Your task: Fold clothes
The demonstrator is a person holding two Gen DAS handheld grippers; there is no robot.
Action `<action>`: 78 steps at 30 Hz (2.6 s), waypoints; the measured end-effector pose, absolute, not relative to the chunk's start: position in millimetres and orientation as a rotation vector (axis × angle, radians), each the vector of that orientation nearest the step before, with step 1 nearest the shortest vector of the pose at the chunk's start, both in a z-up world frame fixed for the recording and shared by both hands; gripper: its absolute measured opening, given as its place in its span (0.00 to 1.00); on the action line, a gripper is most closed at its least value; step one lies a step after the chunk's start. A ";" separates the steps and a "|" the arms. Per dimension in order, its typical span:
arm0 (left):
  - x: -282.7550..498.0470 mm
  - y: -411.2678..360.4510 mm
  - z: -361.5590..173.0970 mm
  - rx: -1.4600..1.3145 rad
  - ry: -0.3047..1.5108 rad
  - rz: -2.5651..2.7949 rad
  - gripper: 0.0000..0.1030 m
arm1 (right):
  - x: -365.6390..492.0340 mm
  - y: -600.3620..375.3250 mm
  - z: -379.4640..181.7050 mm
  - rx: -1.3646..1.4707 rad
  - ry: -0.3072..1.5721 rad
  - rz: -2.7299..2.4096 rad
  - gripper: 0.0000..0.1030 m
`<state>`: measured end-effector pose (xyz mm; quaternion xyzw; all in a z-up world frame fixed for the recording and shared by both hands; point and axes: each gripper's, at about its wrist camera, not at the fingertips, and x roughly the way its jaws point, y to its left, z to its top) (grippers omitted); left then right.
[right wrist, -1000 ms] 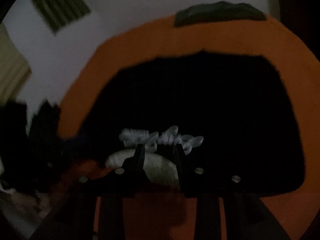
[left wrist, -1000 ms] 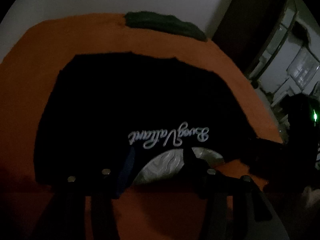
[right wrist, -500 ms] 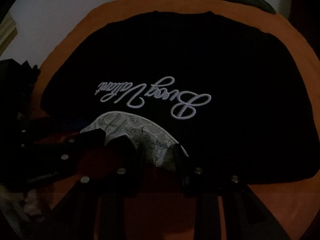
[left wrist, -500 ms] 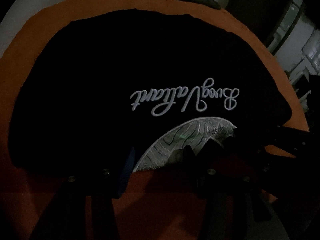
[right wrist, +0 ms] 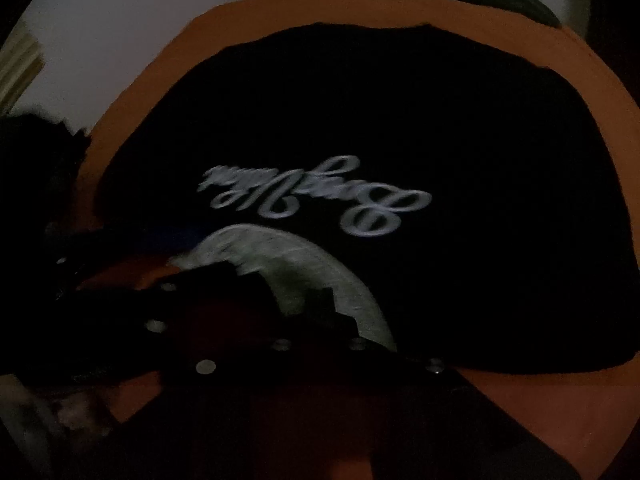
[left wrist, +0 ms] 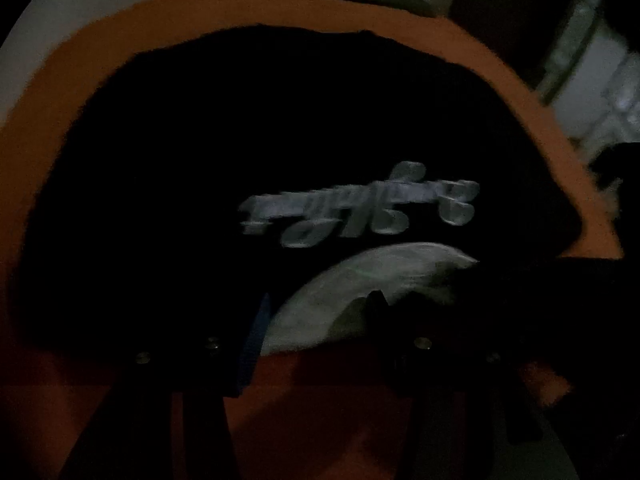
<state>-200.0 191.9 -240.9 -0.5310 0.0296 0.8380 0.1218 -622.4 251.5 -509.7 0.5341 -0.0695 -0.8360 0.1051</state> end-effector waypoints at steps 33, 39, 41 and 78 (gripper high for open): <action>-189.2 117.1 -205.5 -1.532 -0.388 2.542 0.47 | -591.1 426.2 -488.9 1.643 -0.635 -2.694 0.00; -182.8 181.2 -216.7 -1.579 -0.192 2.358 0.47 | -603.6 334.9 -486.0 1.563 -0.490 -2.486 0.00; -179.0 189.3 -222.9 -1.594 -0.160 2.335 0.47 | -611.9 318.9 -492.9 1.582 -0.483 -2.419 0.00; -158.5 170.0 -241.5 -1.643 -0.130 2.358 0.44 | -620.5 306.6 -521.0 1.672 -0.418 -2.294 0.00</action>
